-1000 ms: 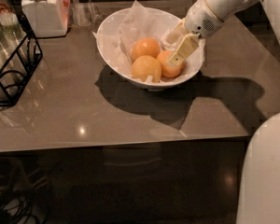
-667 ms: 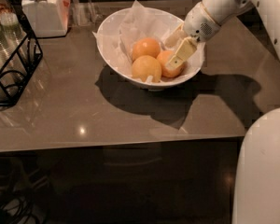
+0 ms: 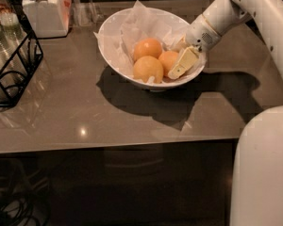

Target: Pick orange from white bowl

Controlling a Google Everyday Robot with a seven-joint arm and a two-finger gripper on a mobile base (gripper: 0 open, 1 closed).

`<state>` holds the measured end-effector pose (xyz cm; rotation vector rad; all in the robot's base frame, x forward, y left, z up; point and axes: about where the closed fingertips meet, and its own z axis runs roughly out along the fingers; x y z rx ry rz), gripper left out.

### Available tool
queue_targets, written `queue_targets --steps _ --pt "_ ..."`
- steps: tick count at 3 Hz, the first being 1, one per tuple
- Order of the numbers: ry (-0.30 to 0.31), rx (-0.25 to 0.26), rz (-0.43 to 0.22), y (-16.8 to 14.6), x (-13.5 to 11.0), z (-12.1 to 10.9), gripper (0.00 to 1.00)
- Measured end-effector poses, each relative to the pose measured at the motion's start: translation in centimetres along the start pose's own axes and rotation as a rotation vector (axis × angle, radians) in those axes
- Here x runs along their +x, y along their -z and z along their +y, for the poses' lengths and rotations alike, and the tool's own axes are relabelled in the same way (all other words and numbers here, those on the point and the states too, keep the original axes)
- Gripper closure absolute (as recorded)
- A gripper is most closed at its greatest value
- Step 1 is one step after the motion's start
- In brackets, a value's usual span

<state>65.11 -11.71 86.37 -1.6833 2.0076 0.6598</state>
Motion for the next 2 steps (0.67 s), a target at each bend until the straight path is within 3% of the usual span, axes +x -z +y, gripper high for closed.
queue_targets --steps 2 --pt "-0.021 -0.016 0.001 -0.78 0.63 -0.40 0.71"
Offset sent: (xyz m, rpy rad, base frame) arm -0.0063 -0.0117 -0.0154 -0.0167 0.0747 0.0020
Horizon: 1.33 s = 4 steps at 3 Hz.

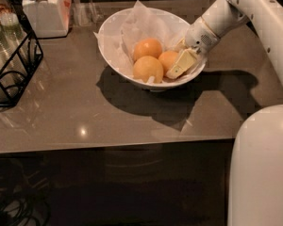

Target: Pick orange from white bowl

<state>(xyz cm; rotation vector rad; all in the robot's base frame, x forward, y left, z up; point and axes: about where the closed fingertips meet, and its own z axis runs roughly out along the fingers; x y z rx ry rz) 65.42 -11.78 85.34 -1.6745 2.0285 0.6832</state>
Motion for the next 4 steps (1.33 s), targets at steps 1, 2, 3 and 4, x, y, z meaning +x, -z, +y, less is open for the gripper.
queue_targets --steps 1,2,3,4 --pt "-0.009 0.005 0.000 0.1 0.3 -0.1 0.94" --pt "-0.008 0.007 -0.002 0.2 0.1 -0.1 1.00" --pt "0.031 0.093 -0.078 4.0 -1.5 0.8 1.00" --pt "0.070 0.192 -0.152 7.8 -2.9 2.3 1.00"
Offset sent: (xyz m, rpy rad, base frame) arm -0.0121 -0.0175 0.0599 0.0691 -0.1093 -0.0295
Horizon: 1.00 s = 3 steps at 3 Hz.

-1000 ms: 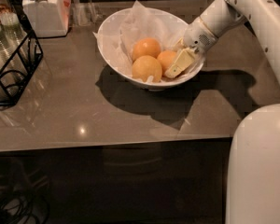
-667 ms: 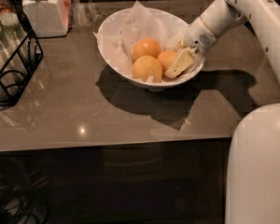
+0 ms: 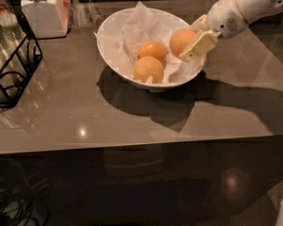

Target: Pick orange from white bowl

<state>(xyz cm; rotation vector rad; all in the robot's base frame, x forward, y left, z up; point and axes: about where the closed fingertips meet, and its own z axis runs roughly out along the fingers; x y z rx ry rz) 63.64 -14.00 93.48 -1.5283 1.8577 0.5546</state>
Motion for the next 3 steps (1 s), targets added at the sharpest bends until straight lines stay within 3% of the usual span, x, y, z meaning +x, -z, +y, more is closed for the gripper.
queue_targets --steps 2,3 --pt "0.011 0.117 -0.111 5.4 -1.4 3.7 1.00" --pt "0.015 0.170 -0.127 7.7 -1.6 6.0 1.00"
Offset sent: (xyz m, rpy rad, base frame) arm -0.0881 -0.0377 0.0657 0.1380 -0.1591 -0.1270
